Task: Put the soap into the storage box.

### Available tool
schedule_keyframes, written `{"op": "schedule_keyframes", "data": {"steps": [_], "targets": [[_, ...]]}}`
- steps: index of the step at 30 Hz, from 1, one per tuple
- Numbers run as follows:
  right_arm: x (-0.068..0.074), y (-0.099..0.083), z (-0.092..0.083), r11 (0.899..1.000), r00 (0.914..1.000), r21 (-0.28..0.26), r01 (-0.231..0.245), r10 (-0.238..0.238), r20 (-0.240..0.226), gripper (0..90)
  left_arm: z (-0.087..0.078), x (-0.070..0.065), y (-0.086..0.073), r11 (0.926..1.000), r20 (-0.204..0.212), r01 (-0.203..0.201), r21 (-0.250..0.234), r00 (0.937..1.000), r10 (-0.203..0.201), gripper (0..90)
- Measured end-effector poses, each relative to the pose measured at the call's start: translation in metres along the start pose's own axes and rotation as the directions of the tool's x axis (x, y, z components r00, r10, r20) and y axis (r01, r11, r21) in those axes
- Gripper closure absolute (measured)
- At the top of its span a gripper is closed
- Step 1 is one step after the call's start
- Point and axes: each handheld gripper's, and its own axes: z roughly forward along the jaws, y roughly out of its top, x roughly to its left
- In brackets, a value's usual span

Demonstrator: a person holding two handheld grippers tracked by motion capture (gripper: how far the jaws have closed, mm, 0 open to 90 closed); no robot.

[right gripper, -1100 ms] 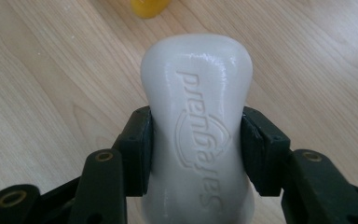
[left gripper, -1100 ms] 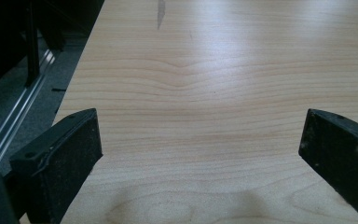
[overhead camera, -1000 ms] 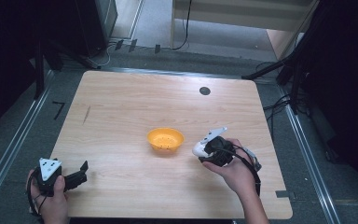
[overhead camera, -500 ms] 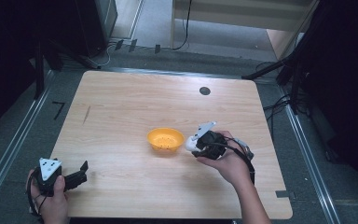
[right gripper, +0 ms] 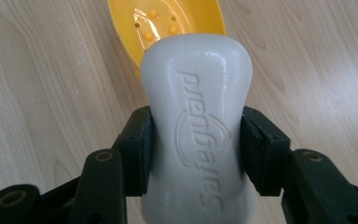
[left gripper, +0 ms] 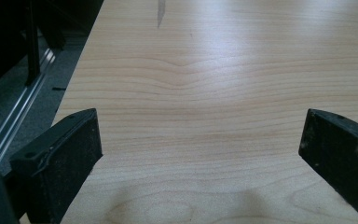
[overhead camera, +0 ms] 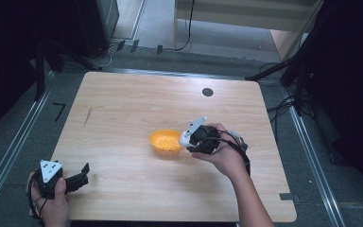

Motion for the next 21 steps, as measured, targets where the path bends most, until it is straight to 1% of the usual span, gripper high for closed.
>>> {"op": "schedule_keyframes", "data": {"steps": [1, 2, 3, 4, 5, 8, 10, 12, 14, 15, 17, 19, 21], "targets": [[0.000, 0.002, 0.000, 1.000, 0.9999, -0.002, 0.015, -0.015, 0.000, 50.8, 0.000, 0.000, 0.000, 1.0000, 0.000, 0.000, 0.000, 1.0000, 0.000, 0.0], [0.000, 0.002, 0.000, 1.000, 0.9999, -0.002, 0.015, -0.015, 0.000, 50.8, 0.000, 0.000, 0.000, 1.0000, 0.000, 0.000, 0.000, 1.0000, 0.000, 0.0], [0.000, 0.006, 0.002, 1.000, 0.9995, -0.001, 0.030, -0.030, -0.006, 50.8, 0.000, 0.000, 0.000, 1.0000, 0.000, 0.000, 0.000, 1.0000, 0.000, 0.0], [0.000, 0.006, 0.002, 1.000, 0.9995, -0.001, 0.030, -0.030, -0.006, 50.8, 0.000, 0.000, 0.000, 1.0000, 0.000, 0.000, 0.000, 1.0000, 0.000, 0.0], [0.000, 0.010, 0.004, 0.999, 0.9991, 0.007, 0.042, -0.042, -0.007, 50.8, 0.000, 0.000, 0.000, 1.0000, 0.000, 0.002, -0.001, 1.0000, -0.002, 0.0], [-0.001, 0.014, 0.007, 0.998, 0.9982, 0.006, 0.055, -0.055, -0.026, 50.8, 0.000, 0.000, 0.000, 1.0000, -0.001, 0.003, 0.000, 1.0000, -0.003, 0.0], [-0.001, 0.015, 0.008, 0.998, 0.9980, 0.004, 0.058, -0.058, -0.026, 50.8, 0.000, 0.000, 0.000, 1.0000, -0.001, 0.002, 0.000, 1.0000, -0.002, 0.0], [-0.002, 0.019, 0.010, 0.997, 0.9968, 0.001, 0.073, -0.073, -0.032, 50.8, 0.000, 0.000, 0.000, 1.0000, 0.000, 0.003, 0.000, 1.0000, -0.003, 0.0], [-0.003, 0.023, 0.011, 0.997, 0.9966, 0.002, 0.073, -0.072, -0.038, 50.8, 0.000, 0.000, 0.000, 1.0000, 0.000, 0.003, 0.000, 1.0000, -0.003, 0.0], [-0.003, 0.025, 0.012, 0.997, 0.9962, -0.001, 0.075, -0.075, -0.044, 50.8, 0.000, 0.000, 0.000, 1.0000, 0.000, 0.003, 0.001, 1.0000, -0.003, 0.0], [-0.003, 0.029, 0.013, 0.995, 0.9941, -0.005, 0.096, -0.096, -0.050, 50.8, 0.000, 0.000, 0.000, 1.0000, 0.001, 0.003, 0.001, 1.0000, -0.003, 0.0], [-0.002, 0.033, 0.015, 0.995, 0.9927, -0.003, 0.103, -0.103, -0.062, 50.8, 0.000, 0.001, 0.000, 1.0000, 0.001, 0.004, 0.002, 1.0000, -0.004, 0.0], [-0.002, 0.037, 0.018, 0.993, 0.9908, -0.004, 0.119, -0.119, -0.064, 50.8, 0.000, 0.001, 0.000, 1.0000, 0.002, 0.007, 0.002, 1.0000, -0.007, 0.0]]}}
